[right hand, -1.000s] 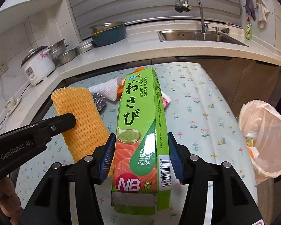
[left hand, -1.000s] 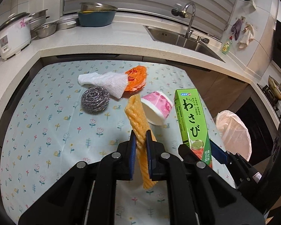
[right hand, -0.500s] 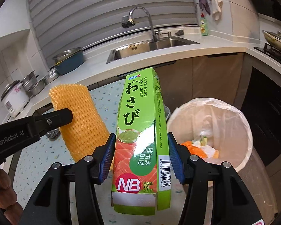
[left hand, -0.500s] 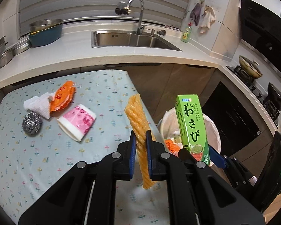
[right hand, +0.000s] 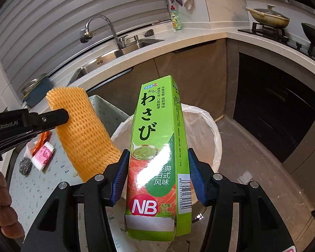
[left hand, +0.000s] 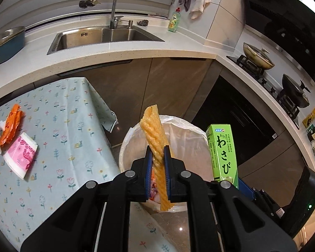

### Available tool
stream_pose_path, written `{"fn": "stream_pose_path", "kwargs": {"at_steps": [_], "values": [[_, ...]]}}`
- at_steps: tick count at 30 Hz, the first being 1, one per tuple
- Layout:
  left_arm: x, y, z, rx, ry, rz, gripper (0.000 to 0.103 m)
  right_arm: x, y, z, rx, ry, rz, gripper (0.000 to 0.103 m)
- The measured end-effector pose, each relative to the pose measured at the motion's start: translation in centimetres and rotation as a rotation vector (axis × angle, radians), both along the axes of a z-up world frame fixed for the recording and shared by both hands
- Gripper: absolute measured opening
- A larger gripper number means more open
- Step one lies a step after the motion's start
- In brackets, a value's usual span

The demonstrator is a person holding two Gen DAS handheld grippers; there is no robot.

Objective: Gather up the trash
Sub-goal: 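Carry the sponge and wasabi box to the bin and open both tools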

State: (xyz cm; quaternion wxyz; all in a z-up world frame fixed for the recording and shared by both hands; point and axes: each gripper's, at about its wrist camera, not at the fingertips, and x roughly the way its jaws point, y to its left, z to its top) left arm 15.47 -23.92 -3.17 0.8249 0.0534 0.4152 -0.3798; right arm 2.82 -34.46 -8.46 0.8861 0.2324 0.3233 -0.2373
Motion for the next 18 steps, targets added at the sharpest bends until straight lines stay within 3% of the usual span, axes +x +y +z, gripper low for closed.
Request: {"fn": "stream_pose_path", "kwargs": {"at_steps": [2,4,8,18], "values": [[0.3,-0.8,-0.6,-0.004,0.012,-0.002,0.013,-0.1,-0.6,-0.6,0.006,0.007,-0.006,0.053],[0.6,-1.2,-1.0,0.002,0.007,0.006,0.023,0.1,-1.1,-1.1,0.011,0.013,-0.009,0.053],[1.1,-1.6,-1.7,0.014,0.012,0.017,0.033,0.6,-1.6,-1.8,0.020,0.022,-0.005,0.053],[1.5,-0.9,-2.6,0.059,-0.020,0.048,0.034,2.4,-1.5,-2.6,0.033,0.031,0.027,0.053]]}}
